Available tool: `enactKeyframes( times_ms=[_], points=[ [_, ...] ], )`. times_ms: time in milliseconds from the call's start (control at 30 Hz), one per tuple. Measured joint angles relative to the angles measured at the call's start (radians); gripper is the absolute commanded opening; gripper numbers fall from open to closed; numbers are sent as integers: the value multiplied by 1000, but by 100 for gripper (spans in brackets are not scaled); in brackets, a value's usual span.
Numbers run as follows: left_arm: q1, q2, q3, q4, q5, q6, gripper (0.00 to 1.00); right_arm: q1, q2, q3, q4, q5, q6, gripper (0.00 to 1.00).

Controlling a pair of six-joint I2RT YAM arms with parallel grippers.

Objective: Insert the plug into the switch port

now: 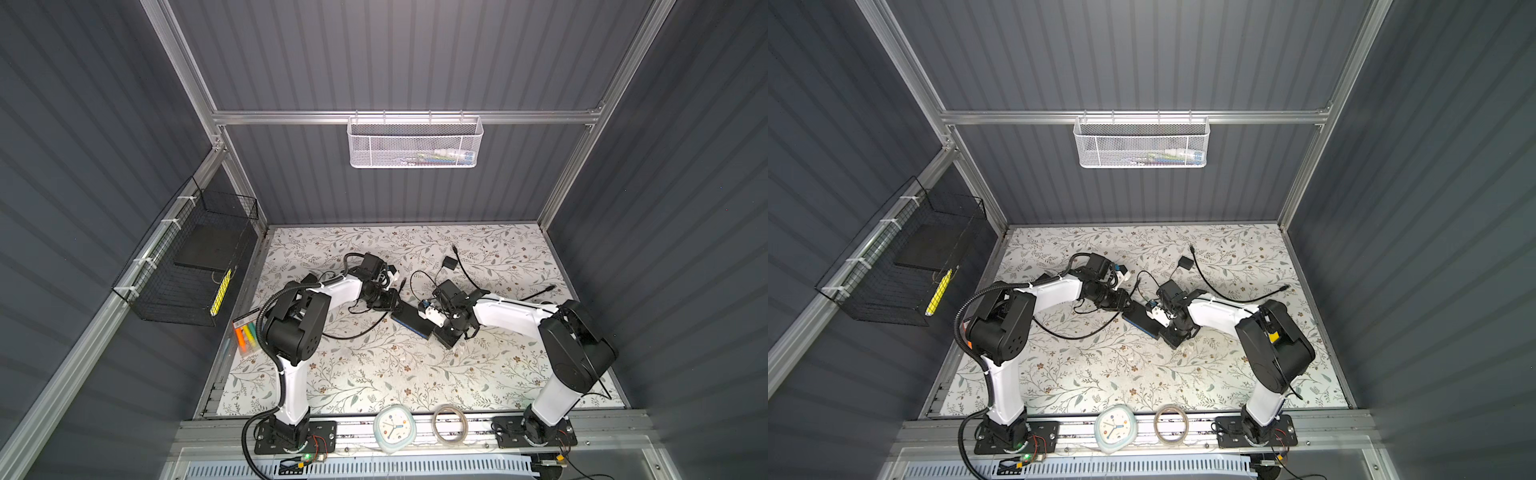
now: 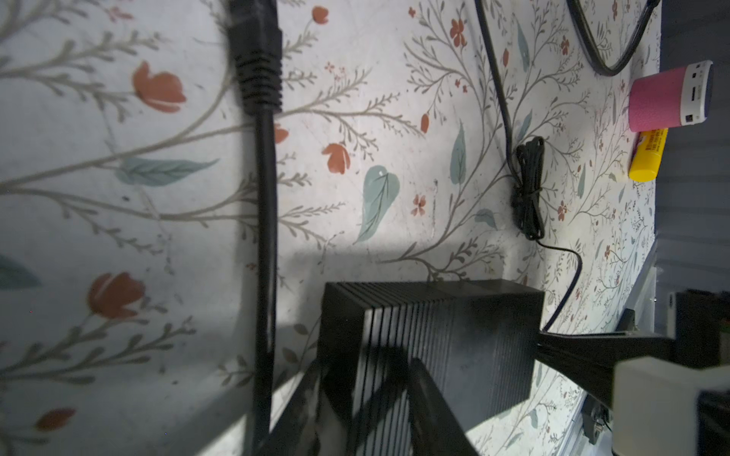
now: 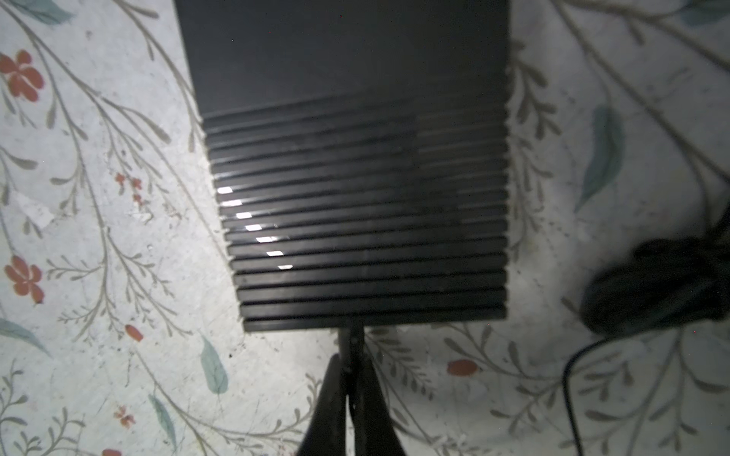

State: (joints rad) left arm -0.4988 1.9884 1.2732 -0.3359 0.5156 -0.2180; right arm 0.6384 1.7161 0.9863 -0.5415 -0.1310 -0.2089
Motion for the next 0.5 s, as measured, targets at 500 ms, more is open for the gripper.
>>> enactKeyframes(
  times_ms=[500],
  points=[
    [0,6,0,28,-4,0,36,0,53,82,-74,7,5,0]
  ],
)
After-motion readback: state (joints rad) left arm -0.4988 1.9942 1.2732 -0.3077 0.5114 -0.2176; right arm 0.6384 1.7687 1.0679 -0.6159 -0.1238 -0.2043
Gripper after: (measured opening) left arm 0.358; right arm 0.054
